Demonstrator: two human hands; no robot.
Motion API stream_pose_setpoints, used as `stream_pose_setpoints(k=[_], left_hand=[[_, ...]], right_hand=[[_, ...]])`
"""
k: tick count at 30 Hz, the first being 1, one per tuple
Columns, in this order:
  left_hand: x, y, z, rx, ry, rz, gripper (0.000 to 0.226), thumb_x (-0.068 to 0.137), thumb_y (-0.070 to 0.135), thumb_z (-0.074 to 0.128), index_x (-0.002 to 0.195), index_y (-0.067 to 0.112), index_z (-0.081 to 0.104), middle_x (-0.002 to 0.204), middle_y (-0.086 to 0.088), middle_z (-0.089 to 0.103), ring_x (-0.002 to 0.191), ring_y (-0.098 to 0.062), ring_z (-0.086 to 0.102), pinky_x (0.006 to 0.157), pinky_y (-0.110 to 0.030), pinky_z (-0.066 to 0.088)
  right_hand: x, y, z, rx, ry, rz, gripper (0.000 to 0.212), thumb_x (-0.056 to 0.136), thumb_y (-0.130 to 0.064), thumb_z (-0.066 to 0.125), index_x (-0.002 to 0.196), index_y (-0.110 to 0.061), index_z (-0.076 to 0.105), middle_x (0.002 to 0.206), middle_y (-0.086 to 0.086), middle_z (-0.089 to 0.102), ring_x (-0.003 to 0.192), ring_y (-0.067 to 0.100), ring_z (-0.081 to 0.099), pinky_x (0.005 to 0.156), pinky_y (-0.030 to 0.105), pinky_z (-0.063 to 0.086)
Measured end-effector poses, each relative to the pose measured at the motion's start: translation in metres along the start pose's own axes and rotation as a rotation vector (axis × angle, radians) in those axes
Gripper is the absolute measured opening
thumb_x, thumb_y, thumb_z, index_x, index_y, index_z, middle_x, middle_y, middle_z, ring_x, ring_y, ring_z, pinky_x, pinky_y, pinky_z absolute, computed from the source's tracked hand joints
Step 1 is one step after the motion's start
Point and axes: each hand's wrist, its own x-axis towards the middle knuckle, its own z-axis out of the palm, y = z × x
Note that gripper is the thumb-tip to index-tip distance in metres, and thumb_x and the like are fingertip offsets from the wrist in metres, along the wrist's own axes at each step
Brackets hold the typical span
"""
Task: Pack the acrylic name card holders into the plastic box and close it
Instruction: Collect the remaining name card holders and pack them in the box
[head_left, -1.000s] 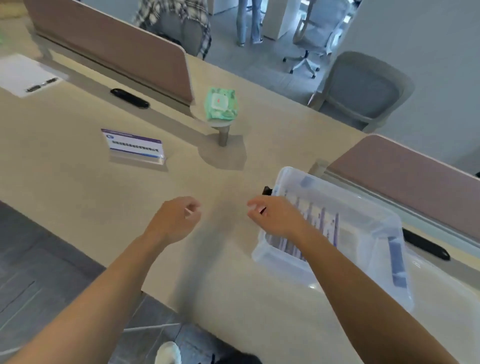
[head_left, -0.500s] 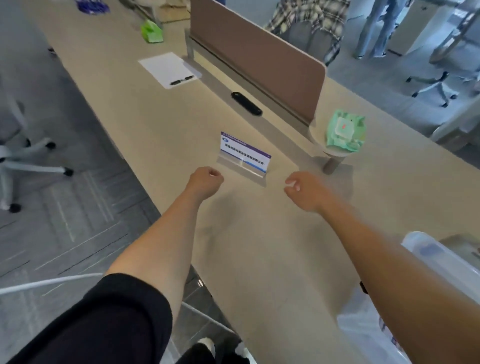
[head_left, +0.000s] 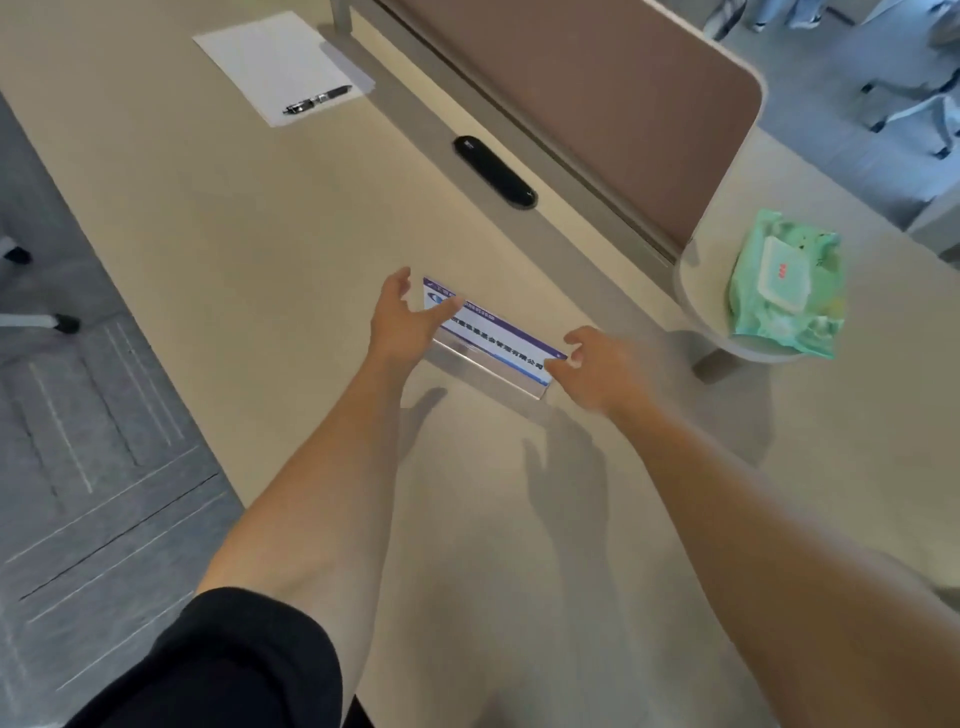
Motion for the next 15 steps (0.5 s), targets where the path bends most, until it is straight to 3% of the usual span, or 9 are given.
stream_pose_setpoints(k=[2, 5, 7, 9, 13, 15], left_hand=[[0.017, -0.005, 0.007, -0.042, -0.047, 0.026, 0.093, 0.069, 0.029, 0.088, 0.146, 0.027, 0.037, 0.147, 0.003, 0.041, 0.130, -0.011, 0.040, 0.105, -0.031, 0.039], [0.030, -0.016, 0.014, -0.060, -0.137, 0.047, 0.095, 0.060, 0.021, 0.093, 0.140, 0.031, 0.043, 0.133, 0.004, 0.050, 0.115, -0.010, 0.054, 0.100, -0.029, 0.046], [0.033, -0.020, 0.017, -0.039, -0.143, 0.046, 0.089, 0.055, 0.023, 0.096, 0.131, 0.031, 0.050, 0.121, 0.001, 0.057, 0.103, -0.014, 0.061, 0.095, -0.035, 0.053], [0.033, -0.021, 0.018, 0.007, -0.112, 0.072, 0.076, 0.053, 0.026, 0.096, 0.117, 0.029, 0.055, 0.108, 0.001, 0.063, 0.093, -0.015, 0.064, 0.087, -0.035, 0.056], [0.024, -0.025, 0.013, 0.110, -0.007, 0.099, 0.051, 0.054, 0.036, 0.093, 0.090, 0.018, 0.060, 0.084, 0.005, 0.069, 0.073, -0.012, 0.065, 0.068, -0.029, 0.054], [0.016, -0.031, 0.014, 0.081, -0.014, 0.082, 0.044, 0.057, 0.033, 0.092, 0.079, 0.016, 0.059, 0.077, 0.005, 0.068, 0.067, -0.013, 0.063, 0.066, -0.031, 0.052]], right_hand=[[0.015, 0.003, 0.008, 0.015, -0.051, -0.014, 0.047, 0.091, -0.042, 0.062, 0.134, -0.025, 0.053, 0.126, 0.000, 0.064, 0.115, 0.021, 0.059, 0.091, 0.031, 0.042], [0.026, 0.006, 0.014, -0.024, -0.104, -0.054, 0.038, 0.093, -0.037, 0.059, 0.130, -0.027, 0.057, 0.129, 0.000, 0.063, 0.111, 0.021, 0.060, 0.081, 0.026, 0.041], [0.031, 0.007, 0.016, -0.057, -0.141, -0.102, 0.023, 0.097, -0.029, 0.053, 0.114, -0.020, 0.064, 0.113, 0.005, 0.065, 0.097, 0.024, 0.061, 0.063, 0.025, 0.038], [0.036, 0.010, 0.017, -0.054, -0.139, -0.129, 0.015, 0.096, -0.025, 0.051, 0.097, -0.014, 0.062, 0.096, 0.007, 0.064, 0.085, 0.027, 0.061, 0.056, 0.026, 0.037], [0.042, 0.023, 0.015, 0.193, -0.086, -0.045, 0.011, 0.088, -0.032, 0.065, 0.087, -0.021, 0.063, 0.090, 0.003, 0.067, 0.080, 0.026, 0.066, 0.068, 0.037, 0.051], [0.040, 0.030, 0.017, 0.391, -0.014, 0.051, 0.016, 0.081, -0.033, 0.076, 0.079, -0.021, 0.064, 0.078, -0.002, 0.067, 0.069, 0.019, 0.062, 0.063, 0.036, 0.048]])
